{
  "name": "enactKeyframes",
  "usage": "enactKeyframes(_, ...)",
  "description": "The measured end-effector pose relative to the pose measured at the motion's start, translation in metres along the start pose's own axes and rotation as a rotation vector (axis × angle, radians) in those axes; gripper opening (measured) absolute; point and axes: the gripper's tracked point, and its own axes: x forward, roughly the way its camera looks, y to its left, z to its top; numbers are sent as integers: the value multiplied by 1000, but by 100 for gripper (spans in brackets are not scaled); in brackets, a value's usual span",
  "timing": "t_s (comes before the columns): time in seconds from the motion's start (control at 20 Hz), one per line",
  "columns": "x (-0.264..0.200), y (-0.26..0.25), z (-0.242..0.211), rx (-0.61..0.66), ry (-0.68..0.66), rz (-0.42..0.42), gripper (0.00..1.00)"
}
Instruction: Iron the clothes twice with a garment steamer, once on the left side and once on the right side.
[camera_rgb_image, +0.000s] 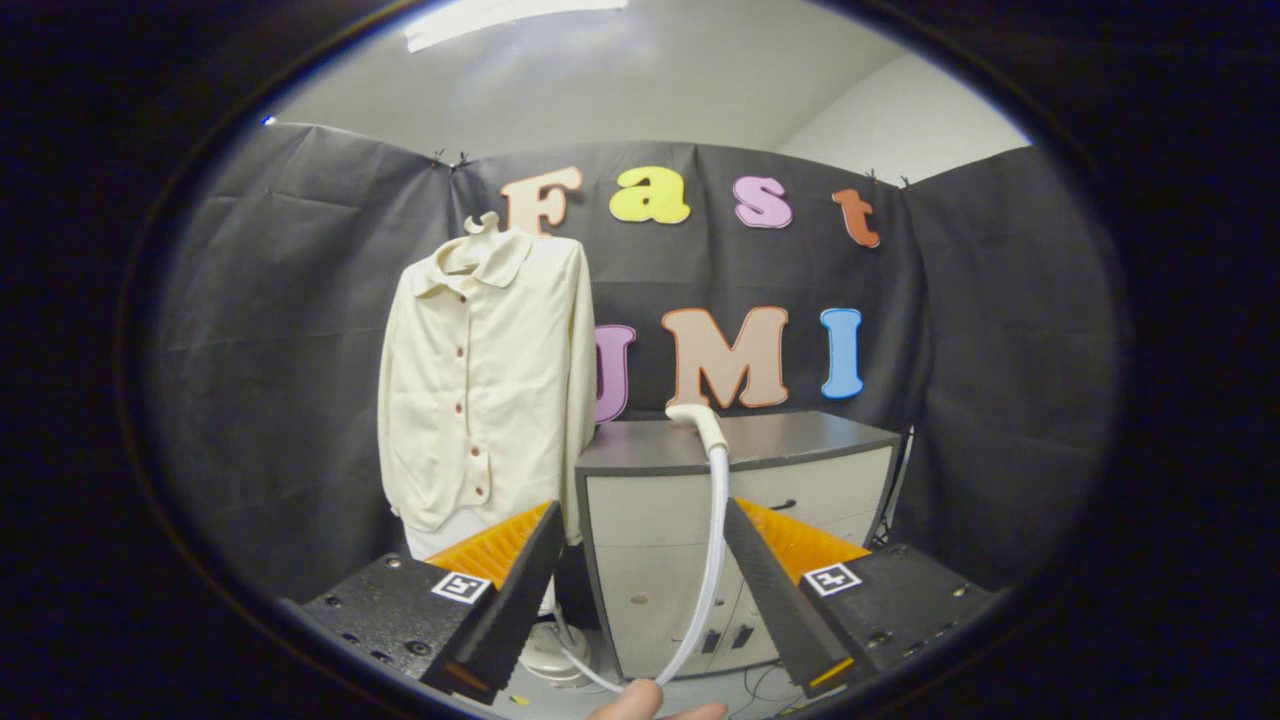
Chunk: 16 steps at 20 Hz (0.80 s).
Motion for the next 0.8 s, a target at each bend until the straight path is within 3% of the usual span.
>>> enactKeyframes(0.45, 157, -56, 46, -35, -46, -58, 98)
enactKeyframes(0.8, 254, -113, 39, 16, 30, -123, 98)
